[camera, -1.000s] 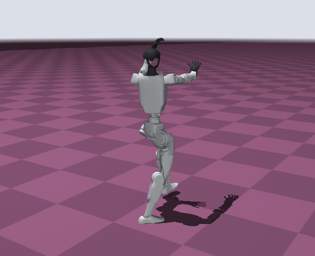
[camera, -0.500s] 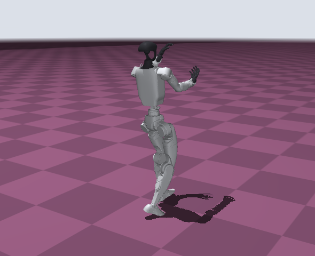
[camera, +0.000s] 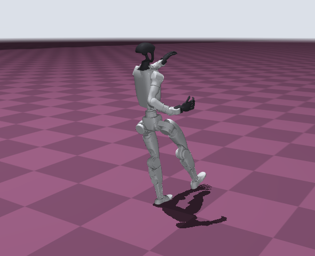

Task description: Kungfu

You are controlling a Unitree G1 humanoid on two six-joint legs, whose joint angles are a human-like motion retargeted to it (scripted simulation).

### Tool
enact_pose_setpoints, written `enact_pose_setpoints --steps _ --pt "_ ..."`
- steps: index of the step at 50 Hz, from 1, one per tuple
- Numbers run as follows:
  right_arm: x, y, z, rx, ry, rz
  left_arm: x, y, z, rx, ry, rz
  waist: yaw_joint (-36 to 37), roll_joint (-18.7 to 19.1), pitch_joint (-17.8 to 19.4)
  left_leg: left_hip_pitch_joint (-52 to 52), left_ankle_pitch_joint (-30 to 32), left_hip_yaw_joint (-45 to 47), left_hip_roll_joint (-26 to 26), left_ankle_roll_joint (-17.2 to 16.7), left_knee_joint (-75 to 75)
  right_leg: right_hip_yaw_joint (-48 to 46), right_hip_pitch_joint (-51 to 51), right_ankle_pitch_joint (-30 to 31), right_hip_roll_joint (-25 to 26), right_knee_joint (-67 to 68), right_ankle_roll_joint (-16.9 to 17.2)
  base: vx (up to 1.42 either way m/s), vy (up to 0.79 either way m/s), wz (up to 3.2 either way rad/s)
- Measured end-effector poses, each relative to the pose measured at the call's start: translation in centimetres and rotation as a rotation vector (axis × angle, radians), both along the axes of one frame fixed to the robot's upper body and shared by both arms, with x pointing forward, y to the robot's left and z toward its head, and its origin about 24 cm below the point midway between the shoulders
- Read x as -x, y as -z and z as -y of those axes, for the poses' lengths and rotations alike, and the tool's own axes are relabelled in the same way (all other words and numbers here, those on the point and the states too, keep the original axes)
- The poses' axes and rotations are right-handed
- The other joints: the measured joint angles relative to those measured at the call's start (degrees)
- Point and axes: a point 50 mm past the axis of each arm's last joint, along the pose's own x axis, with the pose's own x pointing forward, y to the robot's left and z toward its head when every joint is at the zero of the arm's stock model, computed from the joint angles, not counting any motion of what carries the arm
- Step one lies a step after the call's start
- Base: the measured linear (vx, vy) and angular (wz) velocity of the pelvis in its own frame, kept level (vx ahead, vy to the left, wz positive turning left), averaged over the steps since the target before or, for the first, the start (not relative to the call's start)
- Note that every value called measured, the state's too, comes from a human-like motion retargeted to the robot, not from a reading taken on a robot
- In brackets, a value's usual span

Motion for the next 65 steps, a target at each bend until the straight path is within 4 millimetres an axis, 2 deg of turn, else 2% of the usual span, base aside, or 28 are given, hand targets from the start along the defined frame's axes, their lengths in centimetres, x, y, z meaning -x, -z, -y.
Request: enact_pose_setpoints --steps 3,5,7,10,11,13,15,17,18,19,20,23,25,26,27,30,32,34,37,40,45,48,50,51,55,57,61,65 --pt "-5.6 -3.1 -1.3 0.168 -0.097 0.182 0.7 1.1 1.0 0.145 0.144 0.002 3.19 0.69 -1.86 -2.09 0.01 -0.09 0.26 -0.19 0.33 2.1 3.68 -3.12 -0.46 4.04 1.59 -0.02 0.03 -0.05" --pt "-9.4 -6.3 -2.8 0.302 -0.099 0.358 1.4 2.6 2.5 0.307 0.326 -0.036 6.77 0.77 -3.95 -4.35 -0.14 0.46 0.59 -0.36 0.92 1.41 6.69 -5.77 -1.21 7.68 3.08 -0.08 -0.01 -0.36" --pt "-12.9 -10.4 -4.2 0.403 -0.061 0.553 2.9 5.5 4.3 0.533 0.568 -0.12 11.31 0.51 -6.53 -7.23 -0.42 1.62 1.1 -0.58 1.84 0.41 10.08 -8.36 -1.8 11.52 3.72 -0.12 -0.02 -0.55" --pt "-16.8 -17.7 -6.4 0.492 0.029 0.856 6.2 12.2 7.7 0.957 0.94 -0.323 18.3 -0.82 -9.15 -11.22 -1.02 3.42 1.94 -1.03 3.98 -1.34 17.53 -10.74 -3.28 15.35 4.38 -0.17 -0.05 -0.5" --pt "-17.9 -20.1 -6.8 0.536 0.068 0.924 7.6 15.2 8.6 1.117 1.033 -0.421 20.74 -1.6 -9.5 -12.61 -1.32 3.77 2.15 -1.28 5.19 -2.17 20.61 -10.99 -4.11 15.52 4.47 -0.21 -0.09 -0.29" --pt "-19.8 -24.9 -7.2 0.649 0.154 1.024 11.3 21.0 10.6 1.432 1.189 -0.607 25.81 -3.55 -9.85 -15.77 -2.04 4.22 2.29 -1.78 7.89 -3.99 26.72 -10.77 -5.78 14.76 4.63 -0.25 -0.15 -0.01" --pt "-21.4 -29.0 -7.0 0.805 0.224 1.06 15.9 26.4 12.2 1.732 1.24 -0.782 30.04 -6.31 -9.91 -19.59 -2.71 3.73 1.9 -2.37 10.81 -5.67 32.09 -8.53 -6.92 12.62 5.07 -0.26 -0.27 0.36" --pt "-22.9 -32.3 -5.8 0.964 0.29 1.021 20.7 30.2 12.1 1.979 1.154 -0.892 34.32 -10.28 -9.62 -24.86 -3.58 3.97 1.3 -2.84 14.86 -4.11 35.9 -2.76 -7.06 9.03 7.69 -0.29 -0.44 0.33" --pt "-23.5 -33.9 -4.8 1.046 0.326 0.981 22.9 31.4 11.6 2.07 1.082 -0.907 36.41 -12.48 -9.21 -28.01 -4.08 4.23 1.11 -3.17 17.37 -2.8 37.27 -0.74 -6.98 6.68 10.78 -0.39 -0.62 0.21" --pt "-24.0 -35.1 -3.4 1.127 0.369 0.919 24.6 32.3 11.0 2.13 1.002 -0.895 38.36 -14.01 -8.45 -31.03 -4.54 3.77 1.87 -3.96 20.06 -2.83 38.25 -1.14 -6.22 4.34 11.81 -0.45 -0.74 0.16" --pt "-24.2 -36.2 -1.7 1.202 0.415 0.841 26.1 33.0 10.3 2.172 0.916 -0.871 40.22 -15.21 -7.52 -34.0 -4.98 2.96 3.11 -4.98 22.85 -3.52 39.03 -2.74 -5.13 2.0 11.81 -0.49 -0.72 0.14" --pt "-25.0 -37.6 4.1 1.33 0.62 0.354 29.0 33.6 8.6 2.198 0.751 -0.773 44.15 -18.35 -4.86 -39.89 -4.77 3.13 2.91 -5.54 27.38 -6.0 39.18 -13.66 -6.93 -0.99 11.2 -0.39 -0.42 0.2" --pt "-25.1 -37.4 6.3 1.317 0.727 0.091 29.8 33.5 8.5 2.182 0.73 -0.754 44.46 -18.18 -3.34 -42.19 -3.66 1.71 2.51 -5.89 28.29 -5.44 38.24 -18.61 -5.42 -0.88 8.55 -0.27 -0.24 0.59" --pt "-25.0 -37.7 6.1 1.323 0.716 0.104 30.0 33.5 8.5 2.171 0.726 -0.755 43.59 -17.98 -3.07 -42.65 -2.89 0.79 2.43 -6.29 28.09 -5.93 38.17 -19.62 -4.55 -1.07 7.64 -0.25 -0.17 0.71" --pt "-25.0 -38.1 5.6 1.33 0.707 0.144 30.2 33.5 8.5 2.164 0.721 -0.758 42.63 -17.61 -2.92 -43.01 -2.24 -0.03 2.41 -6.73 27.89 -6.49 38.15 -20.34 -3.66 -1.22 6.89 -0.19 -0.07 0.64" --pt "-25.2 -38.6 2.5 1.348 0.727 0.464 30.6 33.8 8.9 2.186 0.713 -0.774 39.55 -15.33 -3.39 -43.0 -2.27 -0.87 3.06 -7.8 26.9 -7.42 38.07 -19.74 -1.53 -1.32 6.54 -0.11 0.05 0.42" --pt "-25.0 -37.8 1.3 1.321 0.794 0.648 30.2 33.7 8.8 2.174 0.718 -0.796 38.1 -14.87 -3.68 -42.37 -4.08 1.6 4.4 -6.84 26.34 -7.7 37.83 -18.08 -1.47 -1.39 7.47 0.01 0.03 0.21" --pt "-25.2 -36.2 1.6 1.27 0.822 0.656 29.4 33.4 8.2 2.107 0.718 -0.837 37.61 -15.41 -3.96 -41.64 -6.17 5.41 6.12 -5.11 26.23 -8.24 37.91 -16.13 -2.09 -1.64 8.59 0.18 -0.05 0.05" --pt "-25.8 -33.7 2.2 1.204 0.749 0.577 27.4 32.7 6.6 1.919 0.699 -0.914 37.67 -16.14 -4.49 -40.34 -8.62 9.01 7.59 -4.29 25.98 -8.84 38.45 -12.75 -2.79 -2.13 10.32 0.28 -0.07 -0.14" --pt "-26.1 -31.4 2.4 1.097 0.625 0.544 25.0 32.2 4.3 1.663 0.618 -1.02 37.49 -16.02 -5.34 -38.5 -8.36 8.44 8.45 -6.4 24.75 -9.33 38.65 -6.97 -2.03 -1.97 11.81 0.29 -0.1 -0.29" --pt "-27.5 -26.0 1.0 0.877 0.45 0.458 21.1 33.2 0.9 1.344 0.335 -1.101 36.36 -12.78 -7.51 -34.29 -8.74 4.8 12.88 -9.15 22.98 -10.06 34.68 10.28 2.2 5.92 11.81 0.34 -0.14 -0.47" --pt "-28.2 -23.7 -1.0 0.753 0.311 0.438 18.1 33.5 1.2 1.278 0.26 -1.106 34.32 -9.19 -8.09 -28.49 -9.66 4.3 13.34 -7.25 19.17 -10.8 31.11 18.88 2.5 15.72 11.81 0.37 0.2 -0.11" --pt "-28.2 -23.4 -3.1 0.638 0.174 0.533 15.5 32.8 2.5 1.236 0.308 -1.083 32.44 -7.4 -7.8 -24.04 -9.83 4.63 12.57 -5.41 16.36 -10.38 28.15 15.92 2.18 22.51 11.81 0.44 0.23 0.24" --pt "-27.8 -23.8 -4.5 0.567 0.1 0.622 13.9 32.1 3.8 1.207 0.361 -1.063 31.13 -6.72 -7.53 -21.47 -9.78 4.63 11.44 -4.23 14.71 -8.82 26.61 11.24 2.62 25.06 11.81 0.46 0.19 0.55" --pt "-25.7 -26.3 -9.5 0.314 -0.122 0.934 7.8 28.3 10.1 1.097 0.586 -0.933 25.13 -5.27 -7.0 -11.8 -8.98 3.69 6.34 -0.67 7.67 -2.69 20.11 -2.26 4.93 29.28 11.81 0.46 0.12 0.79" --pt "-24.2 -28.3 -12.5 0.258 -0.28 1.066 4.8 24.7 13.5 1.086 0.742 -0.792 22.71 -4.93 -6.78 -8.21 -9.07 3.13 4.78 0.14 5.28 -2.75 16.78 -5.89 4.52 26.93 9.97 0.38 -0.05 0.61" --pt "-19.9 -32.6 -16.9 0.222 -0.615 1.324 0.9 14.3 20.1 1.072 1.112 -0.448 18.22 -4.21 -5.69 -2.81 -10.05 0.33 1.69 1.33 2.6 -4.38 10.84 -7.45 2.33 18.18 4.43 0.28 -0.11 0.75" --pt "-15.9 -35.3 -19.3 0.33 -0.763 1.531 1.6 3.6 24.6 1.002 1.502 -0.15 14.46 -4.35 -5.29 1.98 -12.03 -2.88 -1.46 2.4 1.39 -2.28 5.82 -2.27 0.32 8.07 1.1 0.45 -0.31 0.81"
